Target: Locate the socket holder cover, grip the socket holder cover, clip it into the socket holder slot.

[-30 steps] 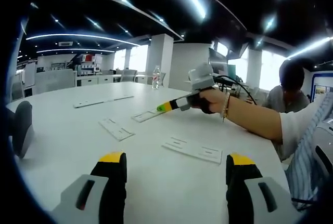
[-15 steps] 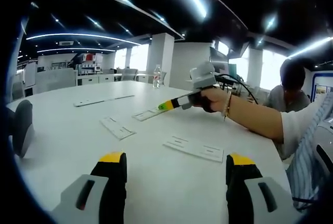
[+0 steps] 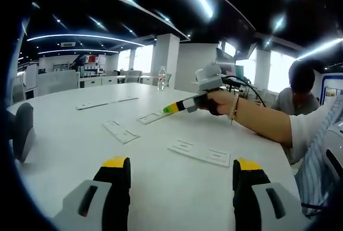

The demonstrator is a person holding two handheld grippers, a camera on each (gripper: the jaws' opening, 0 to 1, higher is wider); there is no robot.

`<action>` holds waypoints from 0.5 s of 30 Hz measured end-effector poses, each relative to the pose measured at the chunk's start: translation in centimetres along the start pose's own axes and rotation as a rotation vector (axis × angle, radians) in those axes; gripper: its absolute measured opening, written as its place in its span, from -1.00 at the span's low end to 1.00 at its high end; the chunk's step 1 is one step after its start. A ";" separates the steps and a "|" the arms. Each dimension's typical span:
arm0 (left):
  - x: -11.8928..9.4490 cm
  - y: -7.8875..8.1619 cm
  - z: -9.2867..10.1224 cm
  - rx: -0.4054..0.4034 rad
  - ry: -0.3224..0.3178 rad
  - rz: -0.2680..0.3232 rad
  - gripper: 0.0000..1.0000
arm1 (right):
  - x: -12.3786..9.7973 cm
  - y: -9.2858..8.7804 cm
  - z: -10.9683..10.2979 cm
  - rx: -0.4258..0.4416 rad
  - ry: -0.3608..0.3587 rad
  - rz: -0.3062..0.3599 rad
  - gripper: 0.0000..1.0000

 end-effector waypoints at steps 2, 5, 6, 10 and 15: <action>0.0 0.0 0.0 0.000 0.000 -0.001 0.56 | -0.1 -0.1 -0.3 -0.001 -0.003 0.000 -0.01; 0.0 -0.1 0.0 -0.002 0.000 -0.002 0.56 | -0.2 -0.2 -0.4 -0.004 -0.008 -0.001 0.00; 0.0 -0.1 0.0 -0.001 0.000 -0.002 0.56 | -0.2 -0.2 -0.4 -0.006 -0.008 -0.002 0.00; 0.1 -0.1 0.0 -0.002 0.000 -0.003 0.56 | 0.0 -0.2 -1.2 -0.005 0.037 0.000 -0.09; 0.0 -0.1 -0.1 -0.001 0.004 -0.004 0.56 | 0.0 -0.1 -1.4 -0.030 0.029 0.002 -0.12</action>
Point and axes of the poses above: the point that each gripper's makers call its tool centre point, and the gripper's own axes: x roughly forward along the fingers, z roughly to its right, y roughly out of its top, the point moved 2 cm from there along -x, roughly backward along the fingers, and after that the axes turned 6 degrees about z, right-handed, at the moved point
